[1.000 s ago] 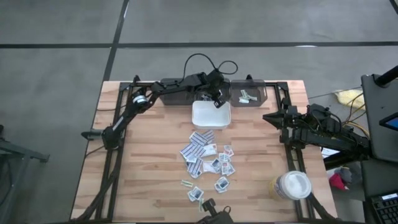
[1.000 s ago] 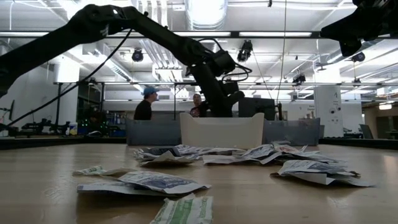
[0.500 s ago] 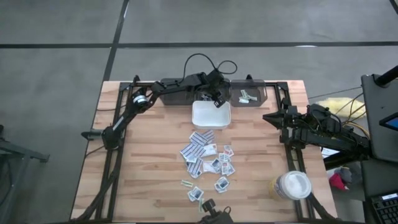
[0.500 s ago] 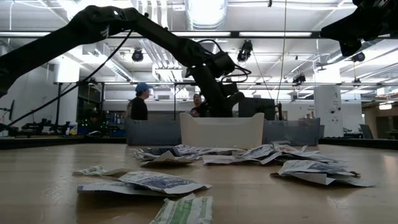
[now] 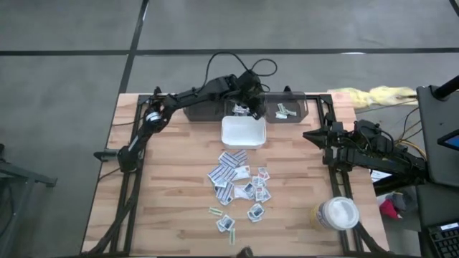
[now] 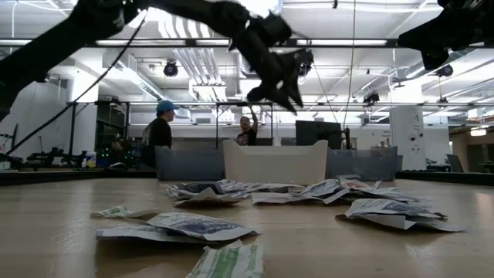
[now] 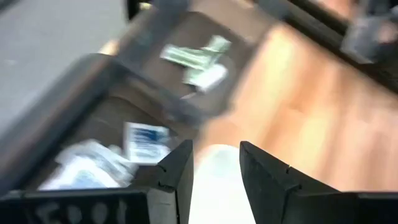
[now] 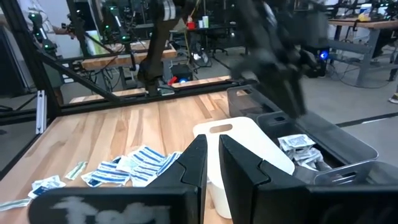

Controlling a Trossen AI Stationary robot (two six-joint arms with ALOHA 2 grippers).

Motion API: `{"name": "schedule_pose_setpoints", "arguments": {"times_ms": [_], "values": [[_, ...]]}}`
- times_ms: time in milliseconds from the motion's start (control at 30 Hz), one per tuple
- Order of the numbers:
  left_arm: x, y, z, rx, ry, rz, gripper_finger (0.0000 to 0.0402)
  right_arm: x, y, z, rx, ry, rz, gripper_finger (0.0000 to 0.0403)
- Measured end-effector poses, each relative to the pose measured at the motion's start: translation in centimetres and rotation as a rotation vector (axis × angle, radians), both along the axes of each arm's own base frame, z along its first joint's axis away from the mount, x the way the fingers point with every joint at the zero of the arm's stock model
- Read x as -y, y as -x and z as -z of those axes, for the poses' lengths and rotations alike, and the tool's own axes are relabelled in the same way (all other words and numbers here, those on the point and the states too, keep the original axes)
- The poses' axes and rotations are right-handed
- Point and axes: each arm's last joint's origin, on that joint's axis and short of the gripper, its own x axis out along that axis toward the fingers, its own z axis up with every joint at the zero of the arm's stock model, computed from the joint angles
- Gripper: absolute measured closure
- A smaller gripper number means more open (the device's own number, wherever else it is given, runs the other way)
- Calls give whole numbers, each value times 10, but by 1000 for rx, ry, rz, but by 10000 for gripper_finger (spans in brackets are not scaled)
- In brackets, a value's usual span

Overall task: Pick & Place First Aid Supplies
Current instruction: Put the blue alcohol pad into the middle gray bin

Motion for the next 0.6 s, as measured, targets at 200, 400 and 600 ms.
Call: {"name": "schedule_pose_setpoints", "arguments": {"times_ms": [200,400,600], "values": [[67,8,-34,-36,95,73,278,0,0,0,-1,0,0,364],[147,9,-37,-118,178,167,278,0,0,0,-2,-1,-1,364],[220,9,-26,-183,245,236,278,0,0,0,-4,-2,-1,364]]}}
